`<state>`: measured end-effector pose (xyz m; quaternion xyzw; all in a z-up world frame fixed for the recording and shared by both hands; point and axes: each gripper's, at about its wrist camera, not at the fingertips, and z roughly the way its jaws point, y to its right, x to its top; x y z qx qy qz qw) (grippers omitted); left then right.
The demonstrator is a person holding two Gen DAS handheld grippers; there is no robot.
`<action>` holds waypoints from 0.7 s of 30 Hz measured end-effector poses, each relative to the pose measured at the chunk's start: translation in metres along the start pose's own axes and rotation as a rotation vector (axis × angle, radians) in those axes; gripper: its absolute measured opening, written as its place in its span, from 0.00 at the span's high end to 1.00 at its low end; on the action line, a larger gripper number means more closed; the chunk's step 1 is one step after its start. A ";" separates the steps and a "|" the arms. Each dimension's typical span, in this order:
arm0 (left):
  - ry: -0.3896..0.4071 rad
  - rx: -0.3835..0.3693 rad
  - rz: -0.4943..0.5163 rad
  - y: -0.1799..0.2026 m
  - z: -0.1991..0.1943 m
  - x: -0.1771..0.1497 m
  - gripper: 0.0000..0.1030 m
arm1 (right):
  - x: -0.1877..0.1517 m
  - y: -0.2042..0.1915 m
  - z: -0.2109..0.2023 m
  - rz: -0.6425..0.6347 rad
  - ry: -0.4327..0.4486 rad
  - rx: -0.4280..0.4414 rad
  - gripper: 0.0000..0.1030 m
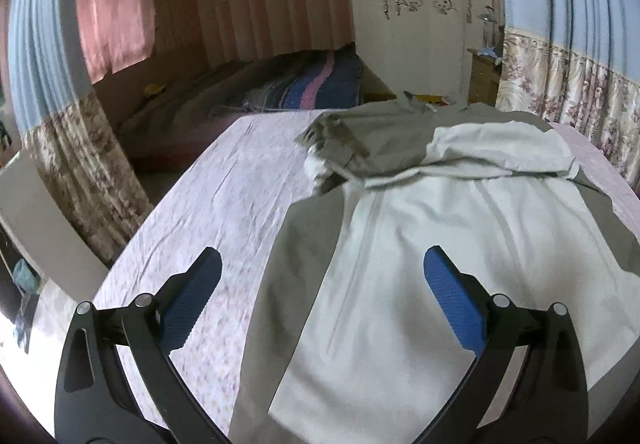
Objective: Fold large clothes
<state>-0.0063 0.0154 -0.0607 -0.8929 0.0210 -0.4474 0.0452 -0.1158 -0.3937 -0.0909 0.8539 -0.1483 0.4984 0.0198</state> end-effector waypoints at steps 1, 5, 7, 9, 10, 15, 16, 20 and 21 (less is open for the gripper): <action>-0.005 0.006 -0.021 -0.007 -0.001 -0.010 0.03 | -0.005 0.001 -0.003 -0.003 0.001 -0.004 0.06; -0.049 -0.002 -0.116 -0.036 0.001 -0.046 0.03 | -0.021 0.006 -0.010 -0.006 0.006 -0.030 0.06; -0.072 -0.003 -0.147 -0.047 0.003 -0.062 0.03 | -0.030 0.008 -0.012 -0.003 -0.007 -0.033 0.06; -0.093 0.013 -0.159 -0.054 0.004 -0.081 0.03 | -0.037 0.009 -0.014 -0.004 -0.011 -0.037 0.06; -0.100 0.016 -0.160 -0.056 0.003 -0.087 0.03 | -0.040 0.009 -0.017 -0.008 -0.014 -0.044 0.06; -0.118 0.013 -0.130 -0.061 -0.006 -0.113 0.03 | -0.049 0.012 -0.026 -0.014 -0.021 -0.047 0.06; -0.128 0.012 -0.126 -0.062 -0.009 -0.119 0.03 | -0.051 0.013 -0.027 -0.015 -0.024 -0.047 0.06; -0.180 -0.045 -0.134 -0.067 -0.012 -0.134 0.06 | -0.058 0.016 -0.030 -0.035 -0.055 -0.071 0.06; -0.197 -0.065 -0.143 -0.067 -0.011 -0.137 0.10 | -0.059 0.017 -0.031 -0.044 -0.066 -0.078 0.06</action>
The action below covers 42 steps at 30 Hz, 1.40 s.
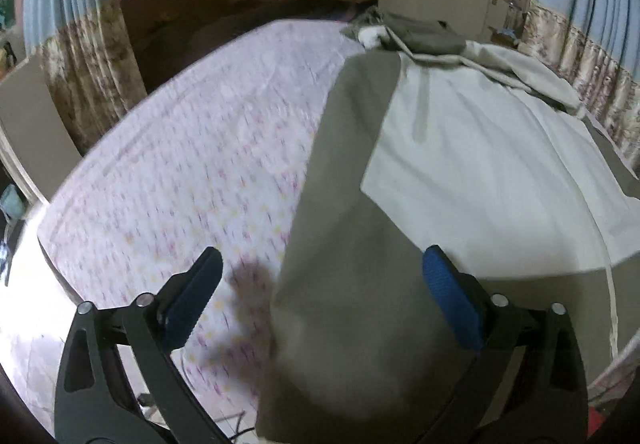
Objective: Fold large clothes
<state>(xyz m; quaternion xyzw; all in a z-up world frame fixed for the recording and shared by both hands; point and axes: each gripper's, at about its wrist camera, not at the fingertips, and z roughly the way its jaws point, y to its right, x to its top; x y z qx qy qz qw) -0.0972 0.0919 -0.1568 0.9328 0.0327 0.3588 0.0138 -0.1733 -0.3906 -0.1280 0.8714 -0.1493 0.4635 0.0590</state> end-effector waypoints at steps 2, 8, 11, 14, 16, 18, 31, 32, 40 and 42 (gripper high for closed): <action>-0.009 -0.009 0.015 0.003 0.000 -0.003 0.30 | -0.001 0.002 -0.001 -0.012 -0.010 -0.014 0.06; -0.024 -0.034 0.118 0.025 -0.004 0.003 0.56 | 0.002 0.025 -0.003 0.003 -0.026 -0.076 0.06; -0.038 -0.084 0.121 0.025 -0.007 0.008 0.58 | 0.003 0.040 -0.002 0.017 -0.083 -0.053 0.06; -0.065 -0.065 0.176 0.029 -0.006 0.003 0.57 | -0.004 0.047 0.001 0.034 -0.135 0.002 0.06; -0.083 -0.074 0.163 0.024 -0.008 -0.004 0.55 | -0.009 0.050 0.002 0.061 -0.178 0.065 0.08; -0.094 -0.097 0.151 0.018 -0.013 -0.007 0.55 | -0.015 0.046 0.003 0.063 -0.211 0.149 0.38; 0.180 -0.205 0.180 0.035 -0.053 0.088 0.96 | 0.078 0.018 0.005 0.083 -0.024 0.307 0.83; 0.210 -0.201 0.173 0.035 -0.058 0.102 0.96 | 0.094 0.017 0.005 0.099 0.006 0.319 0.83; 0.298 -0.121 0.105 0.029 -0.041 0.218 0.97 | 0.221 -0.012 0.033 0.041 0.136 0.339 0.84; 0.325 -0.091 0.110 0.033 -0.032 0.249 0.97 | 0.247 -0.024 0.047 0.016 0.143 0.323 0.84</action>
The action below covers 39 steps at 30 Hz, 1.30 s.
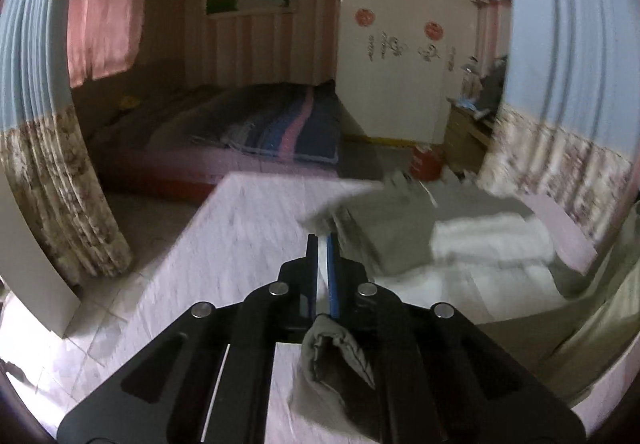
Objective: Fold large clothes
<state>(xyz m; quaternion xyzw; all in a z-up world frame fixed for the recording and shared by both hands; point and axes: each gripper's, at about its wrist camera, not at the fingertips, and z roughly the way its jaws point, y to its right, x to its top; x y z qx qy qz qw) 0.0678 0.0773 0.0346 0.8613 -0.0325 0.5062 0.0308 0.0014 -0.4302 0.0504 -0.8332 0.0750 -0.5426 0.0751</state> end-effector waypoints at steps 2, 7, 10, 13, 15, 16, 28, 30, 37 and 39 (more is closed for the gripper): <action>0.020 0.030 0.031 0.005 0.018 0.024 0.97 | 0.028 -0.009 0.023 -0.054 0.018 -0.040 0.84; 0.039 0.099 0.092 0.017 0.086 0.089 0.97 | 0.086 -0.014 0.077 -0.078 0.035 -0.078 0.84; -0.001 0.116 0.102 0.018 0.137 0.107 0.97 | 0.102 -0.024 0.133 -0.142 -0.008 -0.150 0.84; -0.079 0.134 0.122 0.017 0.199 0.106 0.97 | 0.097 -0.024 0.195 -0.170 -0.089 -0.180 0.83; -0.133 0.129 0.145 0.019 0.232 0.101 0.96 | 0.086 -0.014 0.238 -0.142 -0.187 -0.172 0.82; -0.169 0.142 0.160 0.020 0.251 0.094 0.91 | 0.081 -0.008 0.249 -0.124 -0.213 -0.156 0.79; -0.183 0.110 0.154 0.007 0.248 0.079 0.04 | 0.061 0.042 0.215 0.018 -0.163 -0.103 0.11; -0.191 0.077 0.159 0.007 0.236 0.067 0.03 | 0.050 0.045 0.216 -0.017 -0.202 -0.109 0.11; -0.338 -0.040 0.202 0.023 0.240 0.012 0.09 | -0.022 0.071 0.268 -0.049 -0.478 -0.155 0.15; -0.356 -0.052 0.221 0.031 0.248 0.003 0.50 | -0.030 0.068 0.273 -0.033 -0.478 -0.103 0.50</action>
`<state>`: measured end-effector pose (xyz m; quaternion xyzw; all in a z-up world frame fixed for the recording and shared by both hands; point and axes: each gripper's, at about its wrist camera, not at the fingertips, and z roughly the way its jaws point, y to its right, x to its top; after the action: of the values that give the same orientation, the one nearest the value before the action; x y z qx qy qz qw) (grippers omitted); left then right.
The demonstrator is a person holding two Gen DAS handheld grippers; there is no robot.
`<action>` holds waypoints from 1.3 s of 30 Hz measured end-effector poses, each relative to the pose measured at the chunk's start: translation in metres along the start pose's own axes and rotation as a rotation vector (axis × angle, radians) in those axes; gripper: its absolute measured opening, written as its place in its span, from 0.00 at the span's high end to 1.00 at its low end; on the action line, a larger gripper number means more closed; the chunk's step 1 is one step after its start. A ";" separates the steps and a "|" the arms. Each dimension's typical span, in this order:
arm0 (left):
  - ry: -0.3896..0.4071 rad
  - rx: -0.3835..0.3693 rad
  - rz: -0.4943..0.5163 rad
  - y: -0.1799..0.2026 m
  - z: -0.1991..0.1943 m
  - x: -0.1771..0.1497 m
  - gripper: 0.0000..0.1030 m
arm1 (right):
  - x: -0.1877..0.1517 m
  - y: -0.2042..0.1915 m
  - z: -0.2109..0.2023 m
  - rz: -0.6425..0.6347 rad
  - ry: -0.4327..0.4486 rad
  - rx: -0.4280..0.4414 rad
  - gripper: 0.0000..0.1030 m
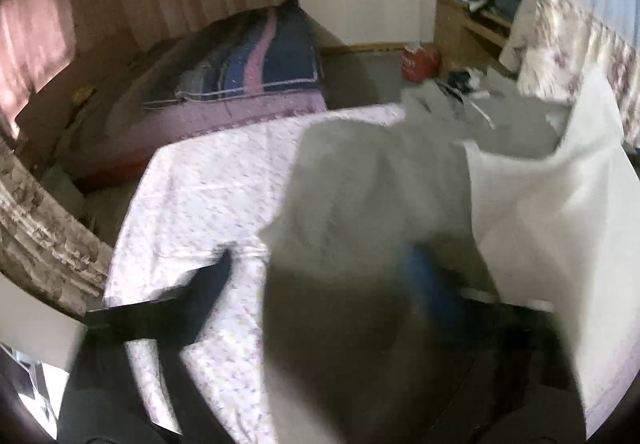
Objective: Fold large clothes
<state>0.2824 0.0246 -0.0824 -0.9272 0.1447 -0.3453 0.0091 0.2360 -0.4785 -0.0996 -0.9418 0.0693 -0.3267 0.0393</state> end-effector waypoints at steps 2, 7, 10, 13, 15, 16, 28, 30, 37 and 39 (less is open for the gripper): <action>-0.009 0.003 -0.011 0.004 0.007 0.000 0.81 | 0.003 -0.011 -0.002 -0.026 0.012 0.000 0.91; 0.155 0.039 -0.068 -0.010 -0.031 0.009 0.96 | 0.013 -0.035 -0.052 -0.107 0.246 -0.063 0.99; 0.304 0.040 -0.101 -0.019 -0.073 0.011 0.96 | 0.014 -0.050 -0.116 -0.118 0.500 -0.036 0.99; 0.342 0.153 -0.071 -0.021 -0.074 0.017 0.96 | 0.025 -0.052 -0.108 -0.139 0.474 -0.122 0.99; 0.204 0.133 -0.101 -0.036 -0.030 0.021 0.93 | 0.035 -0.031 -0.067 -0.076 0.321 -0.111 0.96; 0.159 0.113 -0.110 -0.039 -0.016 0.021 0.91 | 0.035 -0.021 -0.047 -0.030 0.246 -0.092 0.93; 0.152 0.203 -0.186 -0.035 -0.066 -0.022 0.04 | -0.036 -0.012 -0.100 0.000 0.268 -0.149 0.17; 0.150 0.161 -0.195 -0.028 -0.076 -0.036 0.03 | -0.052 -0.006 -0.102 0.029 0.253 -0.118 0.16; 0.073 0.051 -0.184 -0.008 -0.066 -0.086 0.03 | -0.098 0.009 -0.083 0.050 0.175 -0.050 0.17; 0.050 -0.012 -0.189 -0.002 -0.056 -0.097 0.05 | -0.104 0.008 -0.077 0.044 0.188 -0.020 0.17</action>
<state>0.1772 0.0580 -0.1012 -0.9279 0.0589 -0.3668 -0.0325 0.1068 -0.4723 -0.1036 -0.9056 0.0965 -0.4120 0.0302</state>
